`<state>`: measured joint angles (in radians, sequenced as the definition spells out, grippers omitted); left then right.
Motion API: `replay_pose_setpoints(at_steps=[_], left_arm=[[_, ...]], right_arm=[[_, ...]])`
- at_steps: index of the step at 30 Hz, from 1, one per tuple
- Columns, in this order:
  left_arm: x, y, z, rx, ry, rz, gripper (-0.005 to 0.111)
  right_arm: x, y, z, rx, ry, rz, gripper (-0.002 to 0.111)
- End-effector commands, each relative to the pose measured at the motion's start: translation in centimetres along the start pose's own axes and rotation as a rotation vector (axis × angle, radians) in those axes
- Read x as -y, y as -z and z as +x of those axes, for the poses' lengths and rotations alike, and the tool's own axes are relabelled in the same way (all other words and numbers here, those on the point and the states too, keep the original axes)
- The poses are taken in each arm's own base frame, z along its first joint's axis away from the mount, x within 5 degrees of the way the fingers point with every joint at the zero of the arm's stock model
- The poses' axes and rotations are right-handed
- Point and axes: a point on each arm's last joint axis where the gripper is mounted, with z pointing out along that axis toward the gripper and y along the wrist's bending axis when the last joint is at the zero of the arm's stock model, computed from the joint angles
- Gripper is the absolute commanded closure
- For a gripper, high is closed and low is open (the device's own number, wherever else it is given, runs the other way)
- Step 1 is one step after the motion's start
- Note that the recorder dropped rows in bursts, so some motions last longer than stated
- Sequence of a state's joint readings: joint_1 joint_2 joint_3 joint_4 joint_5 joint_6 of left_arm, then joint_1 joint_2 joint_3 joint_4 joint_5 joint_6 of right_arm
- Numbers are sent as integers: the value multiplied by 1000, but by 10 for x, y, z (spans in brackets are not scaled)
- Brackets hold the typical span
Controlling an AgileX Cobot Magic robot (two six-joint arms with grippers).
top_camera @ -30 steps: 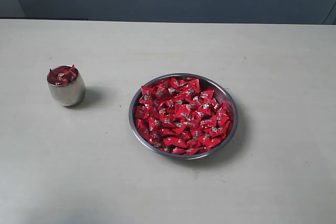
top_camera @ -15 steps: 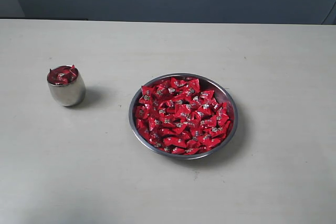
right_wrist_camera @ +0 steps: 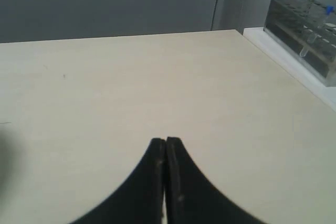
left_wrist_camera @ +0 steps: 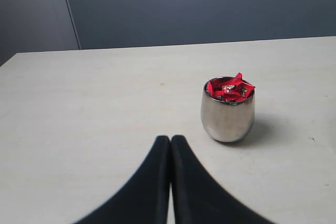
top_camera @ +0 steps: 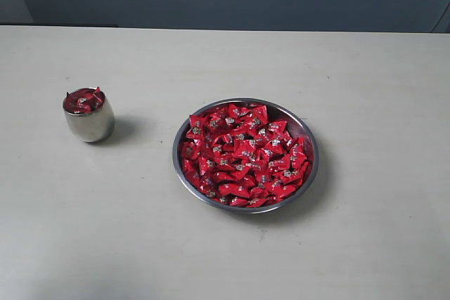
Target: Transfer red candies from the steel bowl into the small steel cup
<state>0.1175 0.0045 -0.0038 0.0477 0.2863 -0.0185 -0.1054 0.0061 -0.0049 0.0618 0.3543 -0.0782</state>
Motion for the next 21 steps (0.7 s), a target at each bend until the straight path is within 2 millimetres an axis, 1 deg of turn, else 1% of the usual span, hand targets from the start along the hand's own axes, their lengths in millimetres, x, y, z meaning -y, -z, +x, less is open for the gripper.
replay_pose_setpoints(at_steps=[1,8,21], left_arm=[[0,0,1,2,3,0,106],[0,0,1,2,3,0,106],[0,0,1,2,3,0,106]], right_arm=[[0,0,1,7,6,2,109],[-2,0,1,9,-57,-21,109],[-2,0,1,9,-66,-24,109]])
